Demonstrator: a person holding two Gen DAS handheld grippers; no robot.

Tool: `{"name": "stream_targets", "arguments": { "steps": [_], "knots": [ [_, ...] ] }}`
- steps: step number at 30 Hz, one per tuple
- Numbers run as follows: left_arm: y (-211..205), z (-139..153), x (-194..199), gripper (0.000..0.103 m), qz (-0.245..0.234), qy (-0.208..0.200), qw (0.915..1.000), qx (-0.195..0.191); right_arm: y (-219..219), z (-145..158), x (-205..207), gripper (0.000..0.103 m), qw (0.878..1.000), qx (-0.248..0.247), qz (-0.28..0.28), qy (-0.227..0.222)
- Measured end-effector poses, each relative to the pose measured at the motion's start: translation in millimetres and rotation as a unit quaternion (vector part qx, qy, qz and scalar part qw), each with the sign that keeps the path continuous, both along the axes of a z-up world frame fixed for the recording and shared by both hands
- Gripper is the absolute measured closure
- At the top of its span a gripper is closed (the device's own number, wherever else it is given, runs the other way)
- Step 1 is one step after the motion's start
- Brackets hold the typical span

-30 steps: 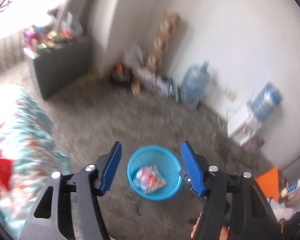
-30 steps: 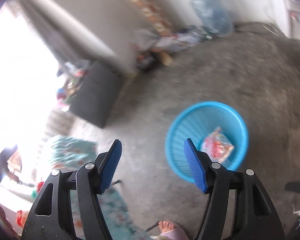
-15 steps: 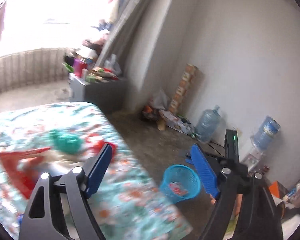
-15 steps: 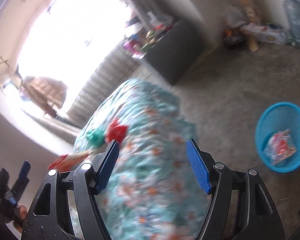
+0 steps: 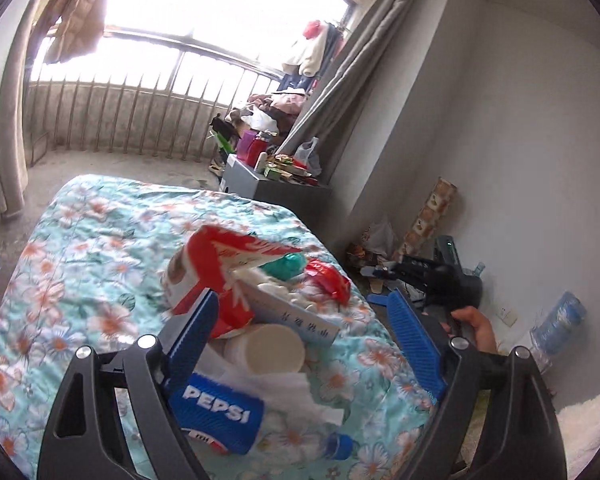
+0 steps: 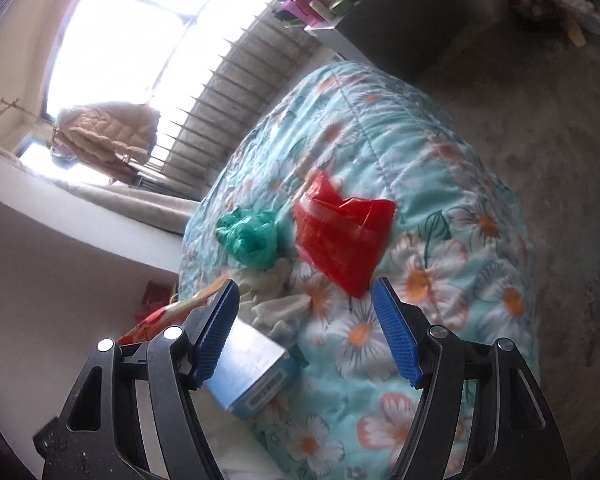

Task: Collect trash
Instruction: 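Close the right gripper on the red plastic piece, then lift the red plastic piece off the quilt with the right gripper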

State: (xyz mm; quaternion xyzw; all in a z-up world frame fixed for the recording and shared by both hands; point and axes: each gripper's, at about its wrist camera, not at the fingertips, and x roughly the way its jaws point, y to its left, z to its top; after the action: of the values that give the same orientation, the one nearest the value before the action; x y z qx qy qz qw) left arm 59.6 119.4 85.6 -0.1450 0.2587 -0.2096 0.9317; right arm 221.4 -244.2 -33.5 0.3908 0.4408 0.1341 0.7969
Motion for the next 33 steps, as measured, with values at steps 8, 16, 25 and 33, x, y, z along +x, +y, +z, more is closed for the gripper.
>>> {"name": "stream_targets", "arguments": {
  "steps": [8, 16, 25, 33],
  "knots": [
    [19, -21, -3, 0.019, -0.008, -0.007, 0.9999, -0.008, -12, -48, 39, 0.048, 0.994, 0.065, -0.055, 0.066],
    [15, -34, -5, 0.019, -0.05, 0.0, 0.9985, -0.022, -6, -38, 34, 0.067, 0.994, 0.044, -0.076, 0.059],
    [-13, -43, -18, 0.019, -0.082, 0.002, 0.9963, 0.024, -1, -28, 19, 0.087, 0.996, 0.026, -0.073, 0.032],
    [-36, -58, -6, 0.03, -0.042, 0.013, 0.991, 0.127, 1, -10, -24, 0.093, 0.998, 0.014, -0.056, -0.016]
  ]
}}
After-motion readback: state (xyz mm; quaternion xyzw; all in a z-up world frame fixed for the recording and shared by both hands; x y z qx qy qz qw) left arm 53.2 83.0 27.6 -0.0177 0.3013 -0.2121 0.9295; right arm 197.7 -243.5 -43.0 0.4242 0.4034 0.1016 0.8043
